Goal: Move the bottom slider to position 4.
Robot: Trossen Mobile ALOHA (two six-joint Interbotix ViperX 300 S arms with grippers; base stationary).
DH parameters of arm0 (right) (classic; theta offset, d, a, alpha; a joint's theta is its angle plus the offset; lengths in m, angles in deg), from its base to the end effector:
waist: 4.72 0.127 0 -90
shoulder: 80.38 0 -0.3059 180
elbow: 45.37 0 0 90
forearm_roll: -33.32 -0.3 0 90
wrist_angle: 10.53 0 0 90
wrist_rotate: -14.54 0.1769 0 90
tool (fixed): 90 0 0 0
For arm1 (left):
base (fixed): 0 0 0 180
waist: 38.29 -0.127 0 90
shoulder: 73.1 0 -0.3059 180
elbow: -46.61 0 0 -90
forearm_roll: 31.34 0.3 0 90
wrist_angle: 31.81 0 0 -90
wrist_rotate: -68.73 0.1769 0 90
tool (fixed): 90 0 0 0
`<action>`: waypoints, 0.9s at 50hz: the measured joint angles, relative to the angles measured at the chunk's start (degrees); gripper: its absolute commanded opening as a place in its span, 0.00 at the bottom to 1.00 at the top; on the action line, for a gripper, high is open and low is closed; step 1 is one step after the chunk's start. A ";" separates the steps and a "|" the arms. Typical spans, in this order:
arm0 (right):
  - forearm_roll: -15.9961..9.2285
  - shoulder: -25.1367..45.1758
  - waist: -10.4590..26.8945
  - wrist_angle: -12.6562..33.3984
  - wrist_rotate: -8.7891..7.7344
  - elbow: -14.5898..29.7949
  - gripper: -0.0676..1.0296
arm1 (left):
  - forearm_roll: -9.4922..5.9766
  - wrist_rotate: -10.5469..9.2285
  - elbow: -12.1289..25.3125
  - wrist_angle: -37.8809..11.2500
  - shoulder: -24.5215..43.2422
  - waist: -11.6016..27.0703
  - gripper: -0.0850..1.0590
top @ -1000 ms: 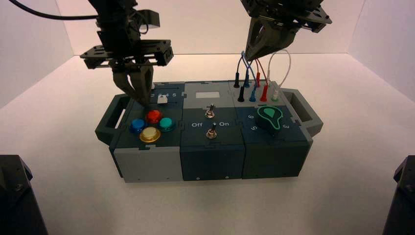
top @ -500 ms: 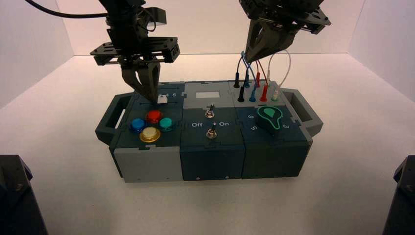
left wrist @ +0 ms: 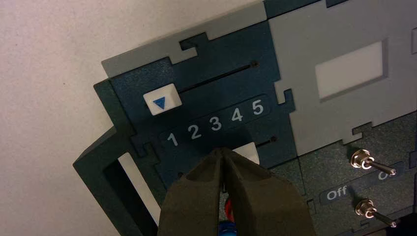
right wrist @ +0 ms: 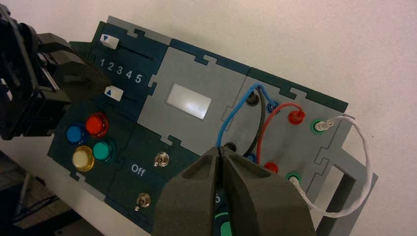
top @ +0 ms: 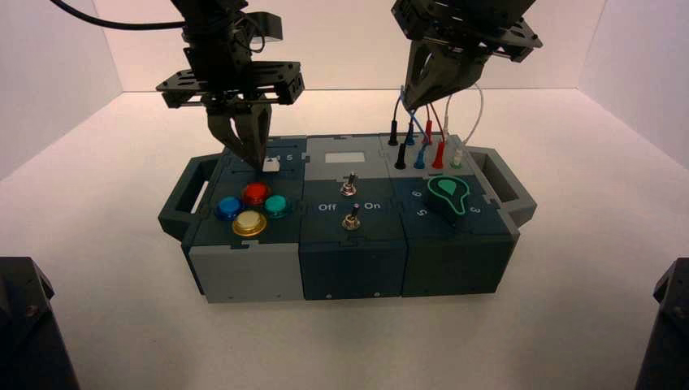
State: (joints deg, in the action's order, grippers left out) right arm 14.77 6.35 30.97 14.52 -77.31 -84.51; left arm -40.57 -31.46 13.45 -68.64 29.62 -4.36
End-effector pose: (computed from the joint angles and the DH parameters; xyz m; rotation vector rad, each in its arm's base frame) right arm 0.2411 0.2025 0.1052 -0.0293 1.1125 0.5434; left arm 0.2391 -0.1814 0.0355 0.1131 1.4773 -0.3384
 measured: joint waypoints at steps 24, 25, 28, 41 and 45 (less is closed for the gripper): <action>0.00 0.09 0.00 -0.09 0.00 0.00 0.04 | 0.00 0.00 0.88 -0.35 0.18 0.53 0.05; 0.00 0.00 0.00 0.00 0.00 0.00 0.04 | 0.00 0.00 0.88 -0.44 0.18 0.53 0.05; 0.00 0.00 0.00 -0.09 0.00 0.00 0.04 | 0.00 -0.09 0.88 -0.44 0.44 0.62 0.04; 0.09 -1.05 0.00 0.35 0.00 0.00 0.04 | 0.70 0.00 0.70 -1.23 0.00 0.70 0.05; 0.09 -2.02 0.00 0.44 0.00 0.00 0.04 | 1.32 0.00 0.26 -1.76 -1.58 0.62 0.04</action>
State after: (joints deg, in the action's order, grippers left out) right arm 14.86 4.33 30.97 14.96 -77.31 -84.51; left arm -39.25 -31.46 13.72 -70.39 28.04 -3.75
